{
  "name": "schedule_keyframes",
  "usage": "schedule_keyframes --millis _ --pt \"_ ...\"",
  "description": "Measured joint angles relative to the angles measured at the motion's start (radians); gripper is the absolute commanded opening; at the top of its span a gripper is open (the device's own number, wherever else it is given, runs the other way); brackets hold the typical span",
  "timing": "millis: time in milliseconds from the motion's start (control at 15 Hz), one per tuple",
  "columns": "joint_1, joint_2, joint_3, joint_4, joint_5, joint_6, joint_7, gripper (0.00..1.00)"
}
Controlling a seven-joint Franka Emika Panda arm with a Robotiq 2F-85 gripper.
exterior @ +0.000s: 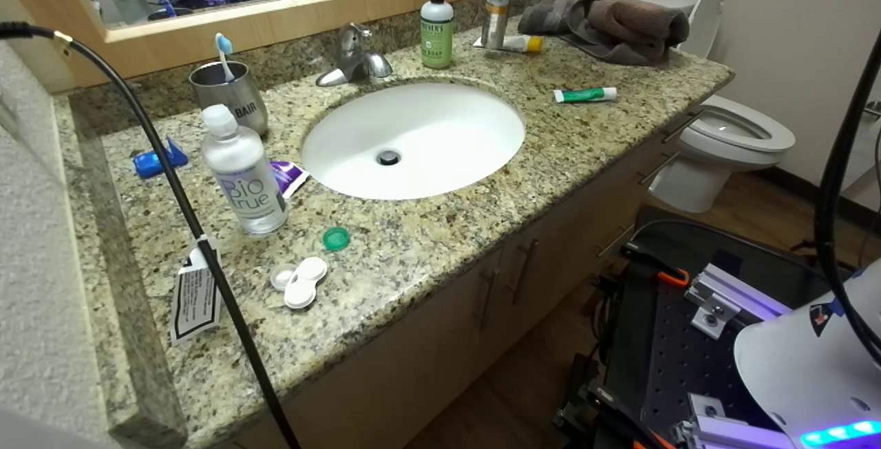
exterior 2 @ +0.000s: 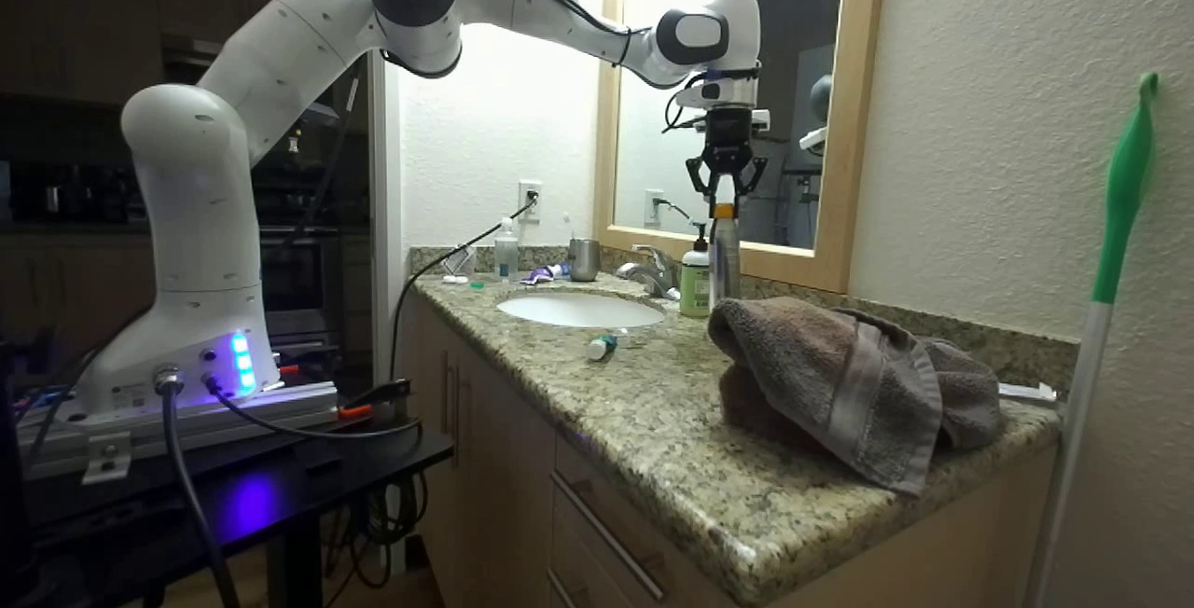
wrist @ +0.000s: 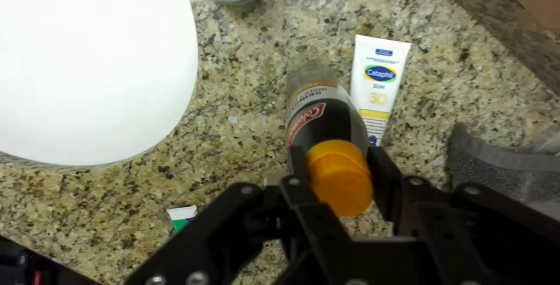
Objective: Move the white tube and the blue spray can to the back of the counter
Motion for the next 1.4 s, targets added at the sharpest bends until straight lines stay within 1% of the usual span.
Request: schedule_keyframes --millis 133,400,667,867,1000,1133,1400 --pt "-0.002 0.019 0.026 0.028 0.000 -0.042 0.000 0.13" --pt "0.019 0.059 0.044 0.114 -0.022 -0.034 0.018 0.13" --pt "0.037 0.119 0.049 0.216 -0.085 -0.035 0.085 0.13" --pt "0.033 0.182 0.049 0.276 -0.123 -0.043 0.152 0.13" --pt "0.013 0.224 0.047 0.316 -0.127 -0.060 0.189 0.13" --pt "-0.026 0.252 0.052 0.374 -0.107 -0.095 0.211 0.13" --pt "-0.115 0.266 0.104 0.428 -0.041 -0.159 0.273 0.13"
